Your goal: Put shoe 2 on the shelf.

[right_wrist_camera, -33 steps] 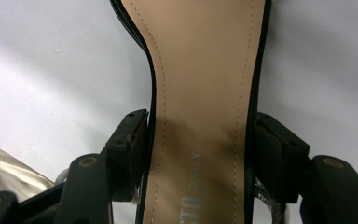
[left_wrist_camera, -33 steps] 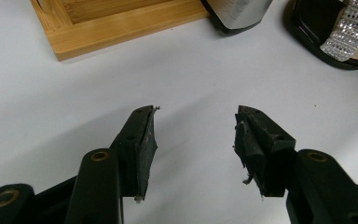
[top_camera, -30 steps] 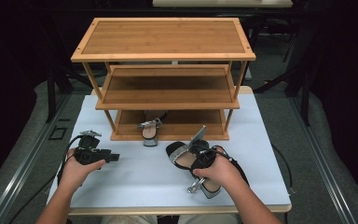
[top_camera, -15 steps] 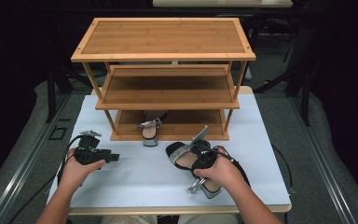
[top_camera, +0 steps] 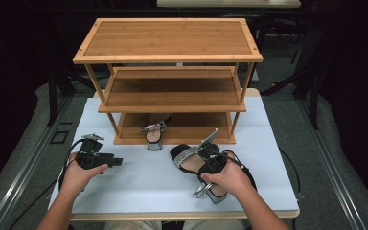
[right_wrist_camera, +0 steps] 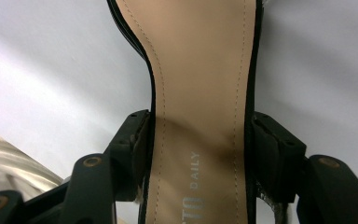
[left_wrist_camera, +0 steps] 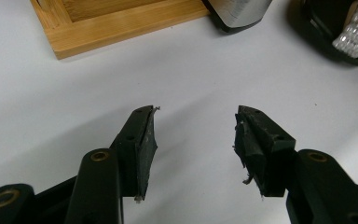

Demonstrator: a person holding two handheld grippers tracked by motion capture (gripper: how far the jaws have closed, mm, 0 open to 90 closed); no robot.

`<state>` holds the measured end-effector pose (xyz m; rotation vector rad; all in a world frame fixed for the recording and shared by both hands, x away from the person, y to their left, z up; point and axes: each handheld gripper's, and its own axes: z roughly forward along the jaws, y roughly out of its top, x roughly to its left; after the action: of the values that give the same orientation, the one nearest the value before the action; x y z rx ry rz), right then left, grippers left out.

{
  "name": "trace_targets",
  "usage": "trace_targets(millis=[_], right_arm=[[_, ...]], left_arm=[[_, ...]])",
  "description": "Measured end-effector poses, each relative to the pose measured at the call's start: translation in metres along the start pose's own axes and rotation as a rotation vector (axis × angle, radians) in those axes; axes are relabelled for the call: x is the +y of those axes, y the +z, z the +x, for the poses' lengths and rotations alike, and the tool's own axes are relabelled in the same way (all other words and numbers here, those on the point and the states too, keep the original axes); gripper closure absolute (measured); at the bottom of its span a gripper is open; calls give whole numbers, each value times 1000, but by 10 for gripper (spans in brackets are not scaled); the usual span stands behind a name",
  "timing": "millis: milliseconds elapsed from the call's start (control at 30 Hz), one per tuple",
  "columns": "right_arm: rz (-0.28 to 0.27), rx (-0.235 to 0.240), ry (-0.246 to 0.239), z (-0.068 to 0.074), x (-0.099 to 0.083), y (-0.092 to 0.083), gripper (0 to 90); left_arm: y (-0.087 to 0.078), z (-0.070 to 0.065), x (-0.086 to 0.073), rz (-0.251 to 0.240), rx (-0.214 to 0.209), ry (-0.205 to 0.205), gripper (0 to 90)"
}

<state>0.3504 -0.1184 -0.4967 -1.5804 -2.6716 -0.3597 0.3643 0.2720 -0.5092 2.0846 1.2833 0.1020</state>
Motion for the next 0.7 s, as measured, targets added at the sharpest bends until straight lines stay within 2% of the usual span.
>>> trace_targets(millis=[167,267,300,333,367,400,467,500,533,667,700], right_arm=[[-34,-19,25,-3,9,-3,418],[-42,-5,26,-5,14,-2,417],[-41,-36,42,-4,20,1,417],[-41,-36,42,-4,20,1,417],[-31,16,39,-6,26,3,417],[-43,-46,46,-3,28,4,417],[-46,-45,45,-4,30,5,417],[-57,-44,64,-4,38,7,417],[-63,-22,70,-5,40,7,417],[-74,-32,94,-8,49,9,417],[-82,-29,120,-8,54,11,417]], left_arm=[[1,-1,0,7,-5,3,477],[1,0,0,8,-5,3,478],[1,0,0,8,-5,2,477],[1,0,0,8,-5,2,477],[2,0,0,6,-3,2,477],[2,0,0,8,-4,2,477],[2,0,0,8,-4,2,477],[2,0,0,9,-5,3,477],[2,0,0,9,-5,4,477],[2,0,0,11,-5,4,477],[2,1,0,14,-5,5,477]])
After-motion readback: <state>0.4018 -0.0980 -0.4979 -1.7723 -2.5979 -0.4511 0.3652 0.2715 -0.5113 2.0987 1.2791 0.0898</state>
